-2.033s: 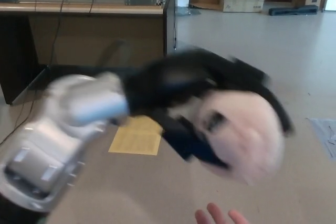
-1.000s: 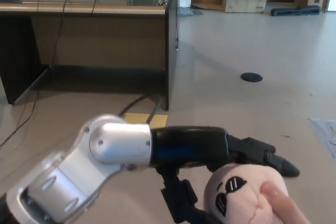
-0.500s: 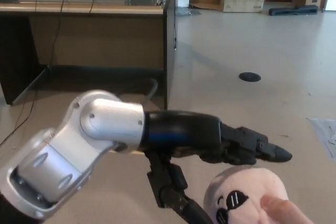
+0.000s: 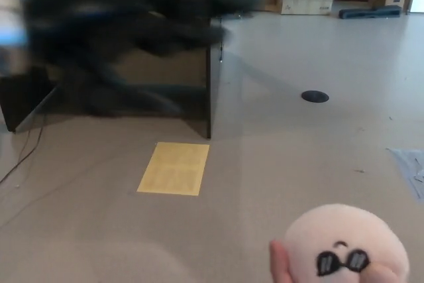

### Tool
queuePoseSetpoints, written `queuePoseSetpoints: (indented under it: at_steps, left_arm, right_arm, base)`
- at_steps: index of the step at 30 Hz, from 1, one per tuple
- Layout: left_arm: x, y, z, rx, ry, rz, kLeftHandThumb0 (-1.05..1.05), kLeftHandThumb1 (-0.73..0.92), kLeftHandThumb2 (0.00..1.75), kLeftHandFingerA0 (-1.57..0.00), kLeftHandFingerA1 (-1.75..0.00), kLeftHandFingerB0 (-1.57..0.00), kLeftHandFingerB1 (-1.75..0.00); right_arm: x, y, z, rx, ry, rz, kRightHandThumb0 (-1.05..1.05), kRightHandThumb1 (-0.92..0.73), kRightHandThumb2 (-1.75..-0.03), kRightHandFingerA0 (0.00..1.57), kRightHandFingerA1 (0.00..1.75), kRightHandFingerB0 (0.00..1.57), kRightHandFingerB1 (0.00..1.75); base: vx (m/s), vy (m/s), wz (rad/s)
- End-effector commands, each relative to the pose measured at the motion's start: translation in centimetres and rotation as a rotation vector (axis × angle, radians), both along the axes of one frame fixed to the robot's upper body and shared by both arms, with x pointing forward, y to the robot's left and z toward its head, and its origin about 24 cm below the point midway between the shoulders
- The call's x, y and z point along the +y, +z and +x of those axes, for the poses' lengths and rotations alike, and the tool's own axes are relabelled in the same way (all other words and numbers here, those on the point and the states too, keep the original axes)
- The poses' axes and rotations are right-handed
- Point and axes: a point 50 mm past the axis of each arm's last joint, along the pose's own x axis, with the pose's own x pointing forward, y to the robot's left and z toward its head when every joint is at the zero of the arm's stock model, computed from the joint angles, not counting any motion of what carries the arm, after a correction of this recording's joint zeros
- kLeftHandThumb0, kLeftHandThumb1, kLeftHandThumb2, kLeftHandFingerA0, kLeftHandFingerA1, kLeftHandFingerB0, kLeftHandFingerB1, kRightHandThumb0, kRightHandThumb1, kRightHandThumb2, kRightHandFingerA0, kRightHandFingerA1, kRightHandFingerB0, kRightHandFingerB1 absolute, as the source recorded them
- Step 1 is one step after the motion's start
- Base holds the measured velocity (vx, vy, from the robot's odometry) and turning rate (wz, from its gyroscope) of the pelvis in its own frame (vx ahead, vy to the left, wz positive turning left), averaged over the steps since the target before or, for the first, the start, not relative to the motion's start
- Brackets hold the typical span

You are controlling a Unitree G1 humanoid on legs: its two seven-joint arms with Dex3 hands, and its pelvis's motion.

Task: The robot extends its left hand to pick up an emotional support dumpling from the palm of a person and brings its hand down by its side. Then it extends its arm again to hand the dumpling back to the person.

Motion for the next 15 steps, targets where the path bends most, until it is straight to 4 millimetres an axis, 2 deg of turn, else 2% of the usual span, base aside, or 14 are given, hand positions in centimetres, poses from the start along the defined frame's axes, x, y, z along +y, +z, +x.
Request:
queuePoseSetpoints:
  at_steps: [1, 2, 5, 6, 7, 8, 9, 11, 12, 13, 14, 15]
  left_arm:
    - [3.5, -5.0, -0.3, -0.025, 0.151, -0.092, -0.64, 0.31, 0.68, -0.05, -0.29, 0.0, -0.03]
    - [3.9, -6.4, -0.3, -0.02, 0.166, -0.109, -0.65, 0.4, 0.54, -0.03, -0.29, 0.0, -0.1]
    - [6.0, -12.4, -1.0, 0.049, 0.265, -0.107, -0.59, 0.4, 0.55, -0.09, -0.33, -0.01, -0.17]
    - [6.8, -14.3, -1.3, 0.084, 0.289, -0.12, -0.47, 0.32, 0.74, -0.06, -0.44, 0.0, -0.22]
    - [7.3, -15.4, -1.4, 0.111, 0.306, -0.136, -0.47, 0.32, 0.74, -0.06, -0.44, 0.0, -0.22]
    - [8.0, -17.4, -1.9, 0.157, 0.35, -0.145, -0.59, 0.35, 0.64, -0.1, -0.39, -0.05, -0.16]
    - [8.3, -18.2, -2.1, 0.173, 0.367, -0.147, -0.59, 0.35, 0.64, -0.1, -0.39, -0.05, -0.16]
    - [8.3, -18.2, -2.2, 0.17, 0.367, -0.147, -0.59, 0.35, 0.64, -0.1, -0.39, -0.05, -0.16]
    - [9.7, -21.0, -2.6, 0.22, 0.444, -0.165, -0.66, 0.42, 0.8, -0.07, -0.42, -0.03, -0.2]
    - [11.3, -24.6, -3.7, 0.286, 0.539, -0.177, -0.66, 0.42, 0.8, -0.07, -0.42, -0.03, -0.2]
    - [11.6, -25.3, -3.9, 0.297, 0.557, -0.176, -0.66, 0.42, 0.8, -0.07, -0.42, -0.03, -0.2]
    - [12.8, -27.1, -4.6, 0.325, 0.629, -0.215, -0.73, 0.54, 0.57, -0.15, -0.32, -0.04, -0.23]
  right_arm:
    - [-1.3, -0.7, -1.1, 0.03, -0.027, -0.001, -0.27, -0.56, -0.57, 0.84, 0.59, 0.8, 0.5]
    - [-1.4, -0.8, -1.3, 0.032, -0.029, -0.001, -0.26, -0.56, -0.57, 0.84, 0.55, 0.79, 0.5]
    - [-1.6, -1.2, -1.7, 0.052, -0.045, -0.001, -0.28, -0.56, -0.58, 0.83, 0.53, 0.79, 0.49]
    - [-1.6, -1.4, -1.8, 0.054, -0.051, 0.005, -0.28, -0.56, -0.58, 0.82, 0.53, 0.79, 0.49]
    - [-1.6, -1.4, -1.8, 0.053, -0.055, 0.008, -0.28, -0.56, -0.58, 0.82, 0.53, 0.79, 0.49]
    - [-1.6, -1.4, -1.9, 0.054, -0.058, 0.021, -0.26, -0.56, -0.57, 0.82, 0.52, 0.79, 0.5]
    - [-1.6, -1.5, -2.0, 0.054, -0.058, 0.026, -0.26, -0.56, -0.57, 0.82, 0.52, 0.79, 0.5]
    - [-1.6, -1.5, -2.0, 0.054, -0.058, 0.026, -0.26, -0.56, -0.57, 0.82, 0.52, 0.79, 0.5]
    - [-1.6, -1.6, -2.0, 0.057, -0.059, 0.022, -0.28, -0.56, -0.58, 0.82, 0.55, 0.79, 0.5]
    - [-1.6, -1.7, -2.1, 0.06, -0.061, 0.018, -0.28, -0.56, -0.58, 0.82, 0.55, 0.79, 0.5]
    - [-1.6, -1.7, -2.1, 0.06, -0.063, 0.019, -0.28, -0.56, -0.58, 0.82, 0.55, 0.79, 0.5]
    - [-1.6, -1.7, -2.1, 0.063, -0.065, 0.015, -0.29, -0.56, -0.58, 0.81, 0.54, 0.79, 0.49]
  base:
    - [0.0, 0.0, 0.0]
    - [0.0, 0.0, 0.0]
    - [0.0, 0.0, 0.0]
    - [0.0, 0.0, 0.0]
    - [0.0, 0.0, 0.0]
    - [0.0, 0.0, 0.0]
    - [0.0, 0.0, 0.0]
    - [0.0, 0.0, 0.0]
    - [0.0, 0.0, 0.0]
    - [0.0, 0.0, 0.0]
    - [0.0, 0.0, 0.0]
    - [0.0, 0.0, 0.0]
